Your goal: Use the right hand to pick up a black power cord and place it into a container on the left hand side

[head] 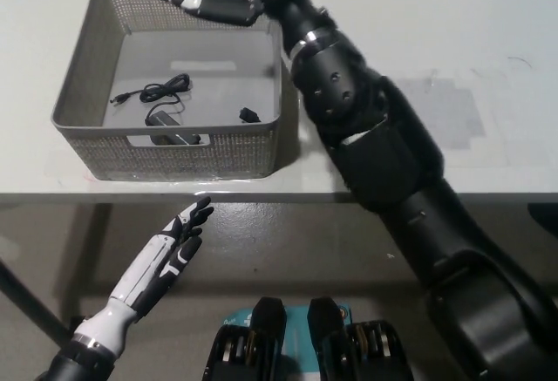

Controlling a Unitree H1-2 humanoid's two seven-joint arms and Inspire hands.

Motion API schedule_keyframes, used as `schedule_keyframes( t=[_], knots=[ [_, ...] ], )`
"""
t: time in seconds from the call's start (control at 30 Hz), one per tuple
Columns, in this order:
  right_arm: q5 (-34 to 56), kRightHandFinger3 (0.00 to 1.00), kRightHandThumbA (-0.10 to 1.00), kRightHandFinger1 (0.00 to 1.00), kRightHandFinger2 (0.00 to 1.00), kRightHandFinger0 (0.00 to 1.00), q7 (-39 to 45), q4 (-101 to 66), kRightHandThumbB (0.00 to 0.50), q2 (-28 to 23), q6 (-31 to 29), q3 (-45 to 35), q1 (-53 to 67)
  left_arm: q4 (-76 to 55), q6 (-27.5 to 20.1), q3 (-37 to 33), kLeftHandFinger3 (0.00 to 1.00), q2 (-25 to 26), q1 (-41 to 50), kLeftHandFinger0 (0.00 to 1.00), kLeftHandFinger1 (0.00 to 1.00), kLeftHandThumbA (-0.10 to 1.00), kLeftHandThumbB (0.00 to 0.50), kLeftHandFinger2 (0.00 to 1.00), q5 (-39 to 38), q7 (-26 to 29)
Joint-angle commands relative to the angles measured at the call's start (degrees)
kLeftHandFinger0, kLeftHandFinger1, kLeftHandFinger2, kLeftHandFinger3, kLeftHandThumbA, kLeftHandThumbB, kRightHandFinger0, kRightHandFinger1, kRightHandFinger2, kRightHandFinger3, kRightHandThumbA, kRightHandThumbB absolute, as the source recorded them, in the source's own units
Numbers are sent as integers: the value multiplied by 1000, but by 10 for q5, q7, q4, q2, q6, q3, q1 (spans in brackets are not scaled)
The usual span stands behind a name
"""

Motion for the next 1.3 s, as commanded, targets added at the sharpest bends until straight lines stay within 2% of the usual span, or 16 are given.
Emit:
schedule_keyframes(
  t=[0.0, 0.1, 0.17, 0.3, 0.5, 0.63, 0.73, 0.9, 1.0, 1.27],
  knots=[
    [15, 1000, 1000, 1000, 1000, 1000, 45, -141, 470, -35, 66, -23, 0, -13, -6, -1, 1000, 13, -11, 1000, 1000, 1000, 295, 1000, -3, -10],
    [28, 1000, 1000, 1000, 1000, 1000, 56, -174, 468, -48, 70, -31, 19, -10, -7, -2, 1000, 16, -13, 1000, 1000, 1000, 294, 1000, -5, -14],
    [40, 1000, 1000, 1000, 1000, 1000, 67, -206, 444, -60, 71, -39, 40, -10, -4, -3, 1000, 16, -15, 1000, 1000, 1000, 298, 1000, -1, -14],
    [51, 1000, 1000, 1000, 1000, 1000, 84, -274, 464, -80, 84, -46, 97, -11, -1, 2, 1000, 14, -13, 1000, 1000, 1000, 304, 1000, -9, -15],
    [70, 1000, 1000, 1000, 1000, 1000, 94, -361, 461, -96, 99, -56, 201, -4, -23, 2, 1000, 15, -19, 1000, 1000, 1000, 307, 1000, -3, -15],
    [96, 1000, 1000, 1000, 1000, 1000, 93, -397, 453, -94, 84, -69, 280, -4, -28, 4, 1000, 13, -13, 1000, 1000, 1000, 315, 1000, -12, -17],
    [124, 1000, 1000, 1000, 1000, 1000, 87, -396, 423, -89, 41, -75, 332, 0, -39, 6, 1000, 9, -13, 1000, 1000, 994, 310, 1000, -22, -17],
    [184, 1000, 1000, 1000, 1000, 1000, 94, -399, 431, -69, 15, -82, 412, 11, -60, 4, 1000, 8, -9, 1000, 1000, 1000, 324, 1000, -21, -16],
    [219, 1000, 1000, 1000, 1000, 1000, 119, -406, 361, -73, 6, -79, 456, 6, -60, 5, 1000, 8, 2, 1000, 1000, 1000, 327, 1000, -28, -17],
    [281, 1000, 1000, 1000, 1000, 1000, 159, -374, 280, -64, -39, -58, 564, 8, -65, 1, 1000, -1, 24, 1000, 1000, 1000, 336, 1000, -28, -13]
  ],
)
